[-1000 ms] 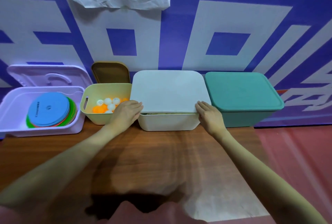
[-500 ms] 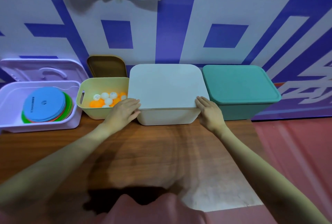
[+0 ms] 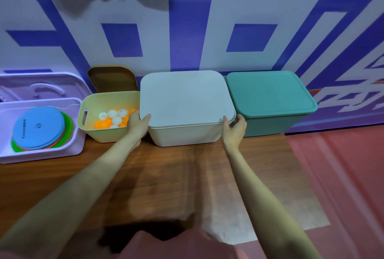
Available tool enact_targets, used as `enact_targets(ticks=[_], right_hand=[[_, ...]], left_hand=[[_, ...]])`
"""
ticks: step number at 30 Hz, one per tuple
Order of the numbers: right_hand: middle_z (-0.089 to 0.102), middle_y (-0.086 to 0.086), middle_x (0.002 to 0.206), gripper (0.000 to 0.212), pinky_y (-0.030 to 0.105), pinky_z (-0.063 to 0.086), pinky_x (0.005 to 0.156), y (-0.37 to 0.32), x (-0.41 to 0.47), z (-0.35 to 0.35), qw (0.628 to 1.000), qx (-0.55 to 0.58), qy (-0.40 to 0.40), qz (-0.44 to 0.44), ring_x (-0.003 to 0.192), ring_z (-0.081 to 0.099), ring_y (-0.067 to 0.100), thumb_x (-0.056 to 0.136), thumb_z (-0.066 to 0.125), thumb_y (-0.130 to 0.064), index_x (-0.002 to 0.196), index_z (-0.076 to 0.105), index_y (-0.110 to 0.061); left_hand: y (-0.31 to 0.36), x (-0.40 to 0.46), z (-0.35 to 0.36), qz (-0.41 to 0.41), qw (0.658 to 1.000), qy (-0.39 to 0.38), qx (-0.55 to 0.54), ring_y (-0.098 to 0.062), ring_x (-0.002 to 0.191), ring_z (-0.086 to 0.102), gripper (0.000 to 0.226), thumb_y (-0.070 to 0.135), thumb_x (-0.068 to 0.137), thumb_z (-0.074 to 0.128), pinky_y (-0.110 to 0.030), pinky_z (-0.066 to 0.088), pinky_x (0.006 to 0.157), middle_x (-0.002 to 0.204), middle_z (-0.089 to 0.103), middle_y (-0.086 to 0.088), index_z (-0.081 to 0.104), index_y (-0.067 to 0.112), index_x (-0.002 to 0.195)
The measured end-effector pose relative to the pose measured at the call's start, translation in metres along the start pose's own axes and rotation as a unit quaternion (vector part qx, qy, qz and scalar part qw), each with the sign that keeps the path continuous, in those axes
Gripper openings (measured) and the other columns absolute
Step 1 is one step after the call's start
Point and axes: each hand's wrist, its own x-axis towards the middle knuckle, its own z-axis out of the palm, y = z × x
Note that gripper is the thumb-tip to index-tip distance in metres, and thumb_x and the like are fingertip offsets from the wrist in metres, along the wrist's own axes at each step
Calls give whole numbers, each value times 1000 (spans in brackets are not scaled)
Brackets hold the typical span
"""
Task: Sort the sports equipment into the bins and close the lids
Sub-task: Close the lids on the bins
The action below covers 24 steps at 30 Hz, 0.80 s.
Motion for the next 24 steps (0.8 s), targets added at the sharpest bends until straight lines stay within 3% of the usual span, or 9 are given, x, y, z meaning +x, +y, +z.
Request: enact_targets(ticks=[3, 6, 8, 11, 14, 16, 18, 21, 24], right_hand=[[54, 17, 126, 54, 36, 37, 102, -1, 8, 4, 999, -28, -13, 23, 122, 47, 29, 88, 64, -30, 128, 49, 3], [48, 10, 90, 26, 33, 38, 80, 7, 16, 9, 999, -28, -11, 12, 86, 43, 23, 86, 64, -33, 94, 50, -12], [37, 2, 85, 32, 29, 31, 73, 12, 19, 12, 999, -36, -12, 11, 82, 32, 18, 85, 61, -41, 85, 37, -19], [47, 5, 89, 27, 31, 40, 79, 8, 18, 11, 999, -35, -13, 20, 87, 43, 20, 85, 59, -45, 95, 52, -21], [54, 15, 123, 57, 41, 43, 99, 6, 17, 7, 998, -38, -26, 36, 113, 51, 28, 89, 61, -35, 133, 48, -1], [55, 10, 110, 60, 38, 45, 92, 7, 17, 6, 999, -26, -34, 27, 101, 51, 26, 84, 59, -47, 122, 54, 0], [47, 3, 91, 60, 33, 39, 78, 8, 18, 7, 999, -14, -32, 19, 85, 41, 20, 76, 49, -60, 95, 54, -4], [48, 4, 95, 70, 33, 38, 79, 9, 18, 8, 999, -6, -27, 17, 91, 41, 18, 79, 49, -65, 110, 60, -4], [56, -1, 88, 57, 34, 42, 78, 7, 17, 6, 999, 7, -28, 13, 87, 48, 20, 80, 49, -63, 97, 60, -9]], left_hand=[[1, -5, 0, 4, 1000, 7, -14, -19, 109, 57, 30, 10, 94, 54, -30, 45, 88, 124, 62, -9, 56, 4, 123], [6, -11, 2, 24, 999, 31, -28, -12, 106, 53, 35, 6, 93, 56, -22, 41, 87, 120, 59, -2, 52, 3, 128], [12, -14, 0, 35, 996, 70, -38, -10, 105, 52, 36, 7, 92, 58, -21, 41, 87, 117, 58, -1, 53, 2, 128], [17, -6, -5, 5, 991, 89, -96, -22, 109, 60, 35, 14, 92, 59, -31, 49, 90, 120, 63, -13, 55, 1, 124], [22, 2, -9, -69, 974, 67, -206, -27, 109, 62, 32, 10, 94, 58, -36, 52, 88, 122, 62, -17, 54, 1, 124], [25, 2, -12, -95, 962, 60, -250, -28, 109, 62, 34, 4, 94, 56, -37, 51, 91, 123, 60, -18, 51, -2, 127], [26, 2, -14, -112, 954, 60, -273, -29, 112, 61, 36, 0, 95, 53, -37, 50, 93, 126, 58, -19, 49, -6, 129], [25, 2, -16, -125, 944, 52, -300, -30, 115, 59, 35, -3, 95, 52, -38, 49, 94, 131, 56, -21, 48, -9, 130], [27, -1, -14, -127, 941, 39, -312, -30, 115, 59, 36, -3, 95, 51, -39, 48, 97, 130, 57, -21, 48, -9, 130]])
